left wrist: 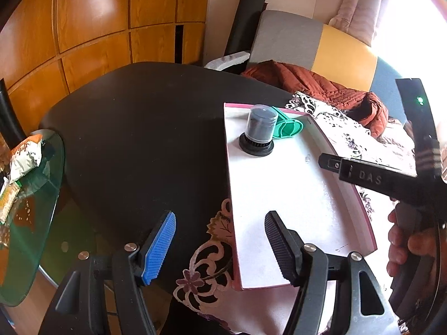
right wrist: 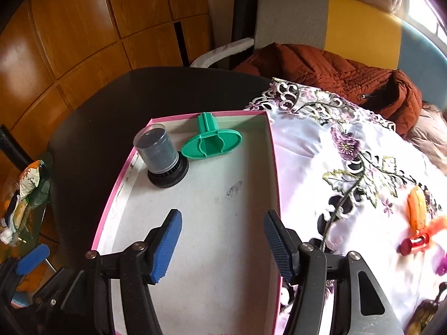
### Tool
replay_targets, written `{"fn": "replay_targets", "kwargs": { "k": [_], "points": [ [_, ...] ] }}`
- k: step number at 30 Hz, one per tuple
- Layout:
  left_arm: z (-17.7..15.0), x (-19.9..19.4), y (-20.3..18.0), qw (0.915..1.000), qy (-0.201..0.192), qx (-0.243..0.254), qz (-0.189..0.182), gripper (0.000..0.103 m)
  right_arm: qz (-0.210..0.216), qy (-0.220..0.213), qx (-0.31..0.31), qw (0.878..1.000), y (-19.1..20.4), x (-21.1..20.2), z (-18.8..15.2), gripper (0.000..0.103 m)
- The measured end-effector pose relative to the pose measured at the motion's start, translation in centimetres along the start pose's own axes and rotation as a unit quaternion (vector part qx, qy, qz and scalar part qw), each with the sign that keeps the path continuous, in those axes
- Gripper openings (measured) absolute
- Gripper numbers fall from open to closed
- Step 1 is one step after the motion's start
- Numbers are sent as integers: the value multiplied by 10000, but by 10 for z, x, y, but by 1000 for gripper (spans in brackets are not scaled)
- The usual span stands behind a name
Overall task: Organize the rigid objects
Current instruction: 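Move both tools back from the tray toward the remaining toys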
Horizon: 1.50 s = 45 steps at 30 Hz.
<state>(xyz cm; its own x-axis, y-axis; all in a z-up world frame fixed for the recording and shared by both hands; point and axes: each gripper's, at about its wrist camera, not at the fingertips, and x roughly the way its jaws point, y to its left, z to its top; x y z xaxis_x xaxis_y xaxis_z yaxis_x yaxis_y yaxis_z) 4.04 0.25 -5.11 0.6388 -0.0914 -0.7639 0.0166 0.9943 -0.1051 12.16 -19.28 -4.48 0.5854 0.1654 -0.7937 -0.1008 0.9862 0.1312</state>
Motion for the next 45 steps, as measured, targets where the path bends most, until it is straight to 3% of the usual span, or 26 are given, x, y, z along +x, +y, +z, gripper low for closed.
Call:
{"fn": "replay_targets", "kwargs": {
  "k": [16,29,37,45],
  "points": [
    [-3,-11,-18,9996,-97,274,19,67,-295,-520,-248,9979,0,-49,-33,79],
    [-6,-13,-28,9991,-89,411,-20,68,-574,-809,-219,9948,-24,-81,-44,83],
    [-5,-13,-35,9986,-20,401,-356,68,-989,-911,45,9909,-75,-103,-47,84],
    [-2,-10,-49,9962,187,463,-707,68,-1797,-1079,863,9740,-174,-140,-53,85]
  ]
}}
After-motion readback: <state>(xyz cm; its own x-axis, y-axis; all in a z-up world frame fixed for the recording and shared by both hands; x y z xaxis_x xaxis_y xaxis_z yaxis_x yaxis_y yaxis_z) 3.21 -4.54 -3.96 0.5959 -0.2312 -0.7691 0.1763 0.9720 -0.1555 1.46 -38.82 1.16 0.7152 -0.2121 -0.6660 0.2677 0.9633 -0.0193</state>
